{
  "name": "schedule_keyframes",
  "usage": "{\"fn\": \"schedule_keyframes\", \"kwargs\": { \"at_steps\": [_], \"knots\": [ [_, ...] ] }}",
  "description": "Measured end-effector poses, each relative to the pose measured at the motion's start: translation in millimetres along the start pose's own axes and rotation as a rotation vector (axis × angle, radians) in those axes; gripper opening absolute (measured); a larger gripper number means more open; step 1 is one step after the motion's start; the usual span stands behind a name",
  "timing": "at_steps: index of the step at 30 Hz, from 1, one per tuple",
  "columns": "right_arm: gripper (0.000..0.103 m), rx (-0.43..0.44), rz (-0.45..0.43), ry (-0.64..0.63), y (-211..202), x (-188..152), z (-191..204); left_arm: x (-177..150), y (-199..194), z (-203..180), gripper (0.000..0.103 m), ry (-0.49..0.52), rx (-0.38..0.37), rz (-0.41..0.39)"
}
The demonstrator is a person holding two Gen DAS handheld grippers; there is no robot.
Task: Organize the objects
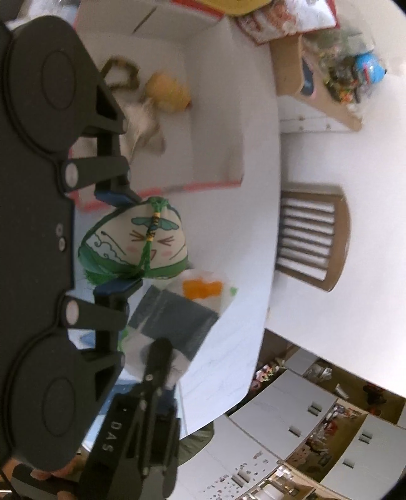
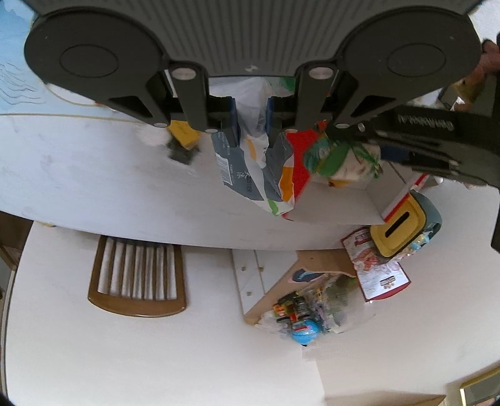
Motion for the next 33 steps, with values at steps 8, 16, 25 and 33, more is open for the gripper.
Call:
{"fn": "schedule_keyframes", "kwargs": {
  "at_steps": [8,16,25,33],
  "knots": [
    [0.017,0.014,0.002,-0.025,34,19,53,16,-13,75,0.045,-0.044,0.054,-0.03],
    [0.017,0.032,0.015,-0.06,79,39,96,14,0,144,0.045,-0.085,0.127,-0.005],
    [0.017,-0.011,0.078,-0.08,141,38,112,-17,39,184,0.045,-0.078,0.186,0.099],
    [0.017,-0.031,0.146,-0.058,179,25,107,-33,70,191,0.045,0.0,0.251,0.155]
  ]
}}
Point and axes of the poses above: each gripper's, at about its wrist camera, not at the fingertips, and y roughly the way its jaws point, z to its left, x to its top, the point moved 9 cm from there along y, roughly the way its jaws point, and after that the axes turned 8 degrees about x, right-handed, at the moved point
